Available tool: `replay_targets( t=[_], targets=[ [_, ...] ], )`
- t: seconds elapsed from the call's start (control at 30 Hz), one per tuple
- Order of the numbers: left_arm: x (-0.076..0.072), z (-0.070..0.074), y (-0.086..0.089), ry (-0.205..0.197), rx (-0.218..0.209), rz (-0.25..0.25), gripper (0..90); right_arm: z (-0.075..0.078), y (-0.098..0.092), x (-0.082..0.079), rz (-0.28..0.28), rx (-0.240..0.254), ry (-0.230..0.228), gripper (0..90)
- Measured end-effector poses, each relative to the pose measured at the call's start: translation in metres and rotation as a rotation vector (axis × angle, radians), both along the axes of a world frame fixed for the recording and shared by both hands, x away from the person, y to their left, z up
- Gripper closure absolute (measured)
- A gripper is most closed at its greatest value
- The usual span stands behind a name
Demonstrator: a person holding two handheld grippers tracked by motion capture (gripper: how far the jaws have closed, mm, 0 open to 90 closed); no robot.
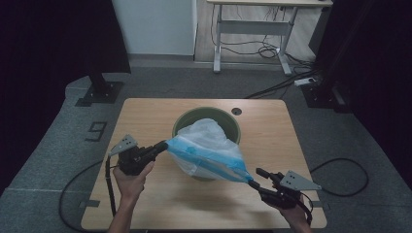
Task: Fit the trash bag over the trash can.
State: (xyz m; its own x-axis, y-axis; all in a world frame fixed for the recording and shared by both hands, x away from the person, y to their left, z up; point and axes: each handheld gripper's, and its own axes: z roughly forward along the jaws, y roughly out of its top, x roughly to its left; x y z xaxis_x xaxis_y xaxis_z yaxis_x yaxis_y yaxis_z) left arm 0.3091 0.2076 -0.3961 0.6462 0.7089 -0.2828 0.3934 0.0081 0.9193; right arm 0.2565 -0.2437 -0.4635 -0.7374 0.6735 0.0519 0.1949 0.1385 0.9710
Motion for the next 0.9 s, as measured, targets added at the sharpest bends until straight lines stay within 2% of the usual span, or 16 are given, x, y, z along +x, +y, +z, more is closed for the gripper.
replay_targets(
  t=[0.07,0.13,0.27,0.47,0.73,0.9],
  targets=[
    [0.000,0.000,-0.005,-0.001,0.003,-0.008,90.0,0.002,0.001,0.001,0.002,0.018,0.001,47.5],
    [-0.001,0.000,-0.012,-0.009,0.017,-0.020,90.0,0.005,0.006,0.002,0.003,0.003,-0.007,46.5],
    [-0.002,0.002,-0.021,-0.016,0.018,-0.040,89.9,0.011,0.022,0.004,0.022,-0.020,-0.028,44.2],
    [-0.003,0.007,-0.024,-0.027,0.020,-0.043,90.0,0.020,0.035,0.005,0.031,-0.011,-0.035,34.6],
    [0.000,0.004,-0.019,-0.019,0.018,-0.011,90.0,0.030,0.014,-0.009,0.031,0.050,-0.047,30.2],
    [0.000,0.002,-0.024,-0.015,0.024,-0.020,90.0,0.037,0.009,-0.012,0.017,0.037,-0.066,30.3]
  ],
)
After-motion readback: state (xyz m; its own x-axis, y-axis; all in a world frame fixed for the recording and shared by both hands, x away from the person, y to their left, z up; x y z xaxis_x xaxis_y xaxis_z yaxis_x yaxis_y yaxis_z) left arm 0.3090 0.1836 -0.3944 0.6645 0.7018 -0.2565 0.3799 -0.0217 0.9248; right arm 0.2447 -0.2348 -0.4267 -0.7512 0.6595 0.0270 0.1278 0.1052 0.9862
